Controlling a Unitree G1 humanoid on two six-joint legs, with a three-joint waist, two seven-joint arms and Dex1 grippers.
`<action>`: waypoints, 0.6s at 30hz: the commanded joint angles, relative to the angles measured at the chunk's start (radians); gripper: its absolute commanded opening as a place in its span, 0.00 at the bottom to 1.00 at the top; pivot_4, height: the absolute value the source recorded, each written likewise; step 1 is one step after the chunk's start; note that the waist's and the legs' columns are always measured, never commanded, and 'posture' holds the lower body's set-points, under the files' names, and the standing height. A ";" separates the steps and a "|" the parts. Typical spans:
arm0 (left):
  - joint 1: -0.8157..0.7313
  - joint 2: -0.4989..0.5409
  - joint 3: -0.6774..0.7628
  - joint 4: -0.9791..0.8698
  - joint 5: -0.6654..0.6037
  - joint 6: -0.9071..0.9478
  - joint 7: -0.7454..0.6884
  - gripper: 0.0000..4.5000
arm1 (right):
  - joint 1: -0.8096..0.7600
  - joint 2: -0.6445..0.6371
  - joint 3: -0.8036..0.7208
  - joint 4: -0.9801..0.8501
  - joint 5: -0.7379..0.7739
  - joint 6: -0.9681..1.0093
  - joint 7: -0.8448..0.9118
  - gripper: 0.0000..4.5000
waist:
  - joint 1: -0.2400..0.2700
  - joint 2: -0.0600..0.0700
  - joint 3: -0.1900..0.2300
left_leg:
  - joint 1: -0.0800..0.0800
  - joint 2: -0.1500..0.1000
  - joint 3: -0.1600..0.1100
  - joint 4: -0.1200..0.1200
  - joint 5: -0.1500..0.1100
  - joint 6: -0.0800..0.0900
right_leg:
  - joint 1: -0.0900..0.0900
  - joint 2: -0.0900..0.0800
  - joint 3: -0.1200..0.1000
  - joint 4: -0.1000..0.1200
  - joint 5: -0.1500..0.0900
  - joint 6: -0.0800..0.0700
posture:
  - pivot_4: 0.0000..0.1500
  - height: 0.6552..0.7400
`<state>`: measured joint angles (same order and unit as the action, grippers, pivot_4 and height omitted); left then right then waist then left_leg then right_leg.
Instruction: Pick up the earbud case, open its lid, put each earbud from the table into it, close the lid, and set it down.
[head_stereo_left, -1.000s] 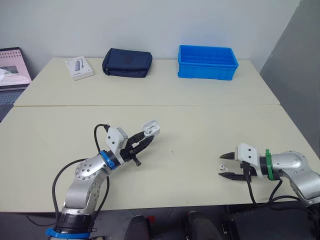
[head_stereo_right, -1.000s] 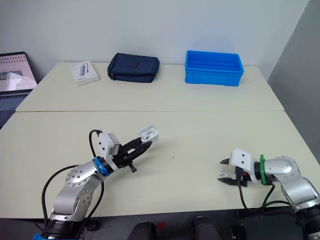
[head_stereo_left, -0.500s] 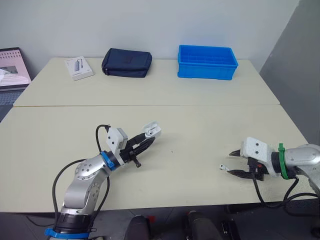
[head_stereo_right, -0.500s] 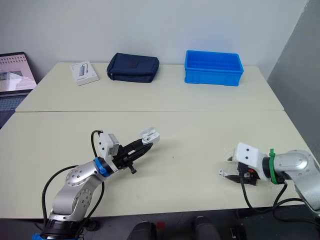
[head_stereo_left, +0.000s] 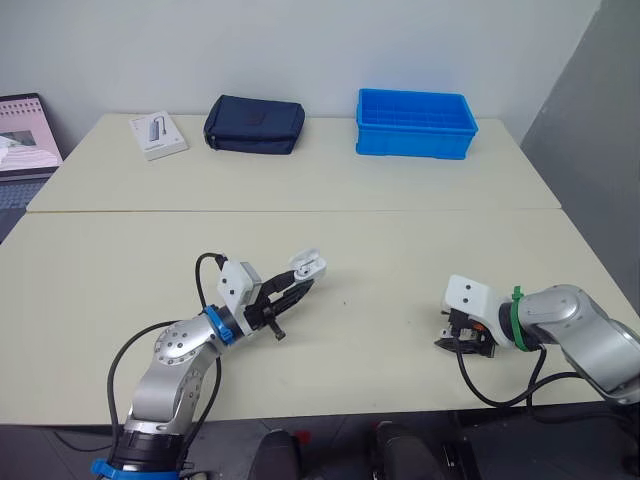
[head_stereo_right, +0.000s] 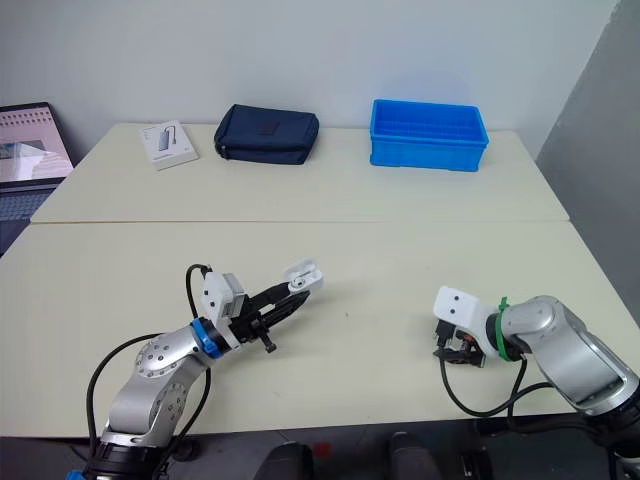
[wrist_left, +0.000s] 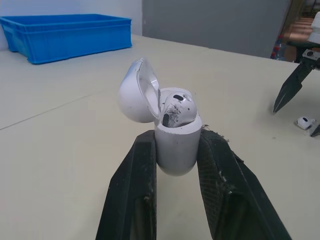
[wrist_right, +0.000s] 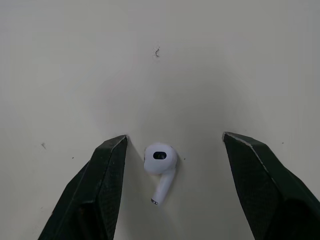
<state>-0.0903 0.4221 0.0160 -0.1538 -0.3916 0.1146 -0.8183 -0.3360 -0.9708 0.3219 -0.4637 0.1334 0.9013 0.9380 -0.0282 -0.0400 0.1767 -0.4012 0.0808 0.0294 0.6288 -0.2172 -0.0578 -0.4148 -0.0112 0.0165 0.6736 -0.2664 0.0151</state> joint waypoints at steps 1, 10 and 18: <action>0.003 -0.002 0.004 -0.042 0.000 -0.035 0.000 0.17 | -0.013 -0.017 0.016 -0.007 -0.008 0.012 0.013 0.70 | 0.000 0.000 0.000 | 0.000 0.000 0.000 0.000 0.000 0.000 | 0.000 0.000 0.000 0.000 0.000 0.000 | 1.00 0.99; -0.001 -0.004 -0.002 -0.030 0.004 -0.049 -0.002 0.17 | -0.023 -0.011 -0.005 -0.042 0.033 0.061 0.030 0.09 | 0.000 0.000 0.000 | 0.000 0.000 0.000 0.000 0.000 0.000 | 0.000 0.000 0.000 0.000 0.000 0.000 | 1.00 0.99; -0.015 -0.003 -0.005 -0.044 -0.006 -0.043 -0.002 0.17 | -0.190 0.235 -0.118 -0.085 0.119 0.023 -0.086 0.08 | -0.006 0.000 0.000 | 0.001 0.000 0.000 0.000 0.000 0.000 | -0.002 0.001 0.001 0.004 0.000 0.000 | 1.00 0.99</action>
<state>-0.0948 0.4210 0.0068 -0.1547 -0.3882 0.0849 -0.8191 -0.4878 -0.7895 0.2615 -0.5164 0.2222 0.9541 0.8998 -0.0342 -0.0399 0.1768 -0.4007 0.0813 0.0285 0.6290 -0.2172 -0.0578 -0.4168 -0.0094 0.0173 0.6776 -0.2662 0.0151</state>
